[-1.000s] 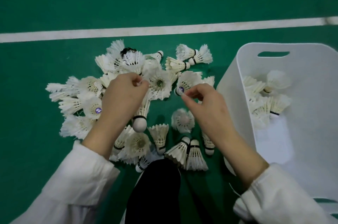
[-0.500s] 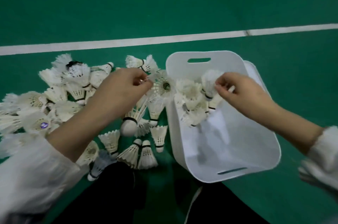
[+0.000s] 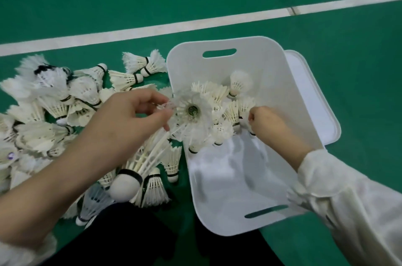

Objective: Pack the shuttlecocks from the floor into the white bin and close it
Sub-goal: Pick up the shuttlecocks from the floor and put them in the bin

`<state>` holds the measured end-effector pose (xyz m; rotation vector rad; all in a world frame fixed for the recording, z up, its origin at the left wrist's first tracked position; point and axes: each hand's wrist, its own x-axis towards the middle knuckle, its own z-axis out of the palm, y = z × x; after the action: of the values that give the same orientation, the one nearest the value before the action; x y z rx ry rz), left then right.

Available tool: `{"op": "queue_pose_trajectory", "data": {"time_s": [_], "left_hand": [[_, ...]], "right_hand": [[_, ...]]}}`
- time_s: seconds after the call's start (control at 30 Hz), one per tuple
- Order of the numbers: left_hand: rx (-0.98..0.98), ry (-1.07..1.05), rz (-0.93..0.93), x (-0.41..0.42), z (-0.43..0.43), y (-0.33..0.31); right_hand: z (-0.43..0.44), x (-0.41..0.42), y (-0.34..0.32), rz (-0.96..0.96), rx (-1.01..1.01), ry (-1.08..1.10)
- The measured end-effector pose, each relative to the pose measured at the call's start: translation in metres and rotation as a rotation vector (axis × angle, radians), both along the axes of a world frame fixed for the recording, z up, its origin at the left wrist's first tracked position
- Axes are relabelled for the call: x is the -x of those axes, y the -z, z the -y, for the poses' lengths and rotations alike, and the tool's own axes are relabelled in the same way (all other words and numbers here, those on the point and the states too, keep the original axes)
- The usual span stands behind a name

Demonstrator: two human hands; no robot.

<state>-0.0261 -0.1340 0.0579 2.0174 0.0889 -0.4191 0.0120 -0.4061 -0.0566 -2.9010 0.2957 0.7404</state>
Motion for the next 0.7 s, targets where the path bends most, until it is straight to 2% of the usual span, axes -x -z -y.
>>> {"op": "queue_pose_trajectory", "data": {"time_s": [0.23,0.33,0.37,0.4,0.5,0.53,0.6,0.7], "left_hand": [[0.027,0.056,-0.036,0.001,0.017,0.010],[0.015,0.064,-0.030,0.001,0.021,0.013],[0.011,0.065,-0.023,0.001,0.023,0.013],[0.006,0.064,-0.017,0.000,0.025,0.013],[-0.034,0.071,0.030,-0.003,0.028,0.013],[-0.050,0.076,0.055,-0.004,0.029,0.013],[-0.080,0.072,0.093,-0.004,0.029,0.013],[-0.108,0.060,0.126,-0.005,0.030,0.013]], "right_hand": [[0.003,0.017,0.002,0.097,-0.035,0.010],[-0.003,0.022,-0.020,0.129,0.038,-0.040],[-0.006,0.022,-0.031,0.186,-0.009,-0.038],[-0.012,0.023,-0.044,0.271,-0.137,-0.016],[-0.044,0.031,-0.094,0.514,-0.800,0.018],[-0.056,0.036,-0.108,0.535,-0.936,-0.032],[-0.071,0.044,-0.119,0.489,-0.995,-0.193],[-0.074,0.043,-0.115,0.379,-0.845,-0.320]]}}
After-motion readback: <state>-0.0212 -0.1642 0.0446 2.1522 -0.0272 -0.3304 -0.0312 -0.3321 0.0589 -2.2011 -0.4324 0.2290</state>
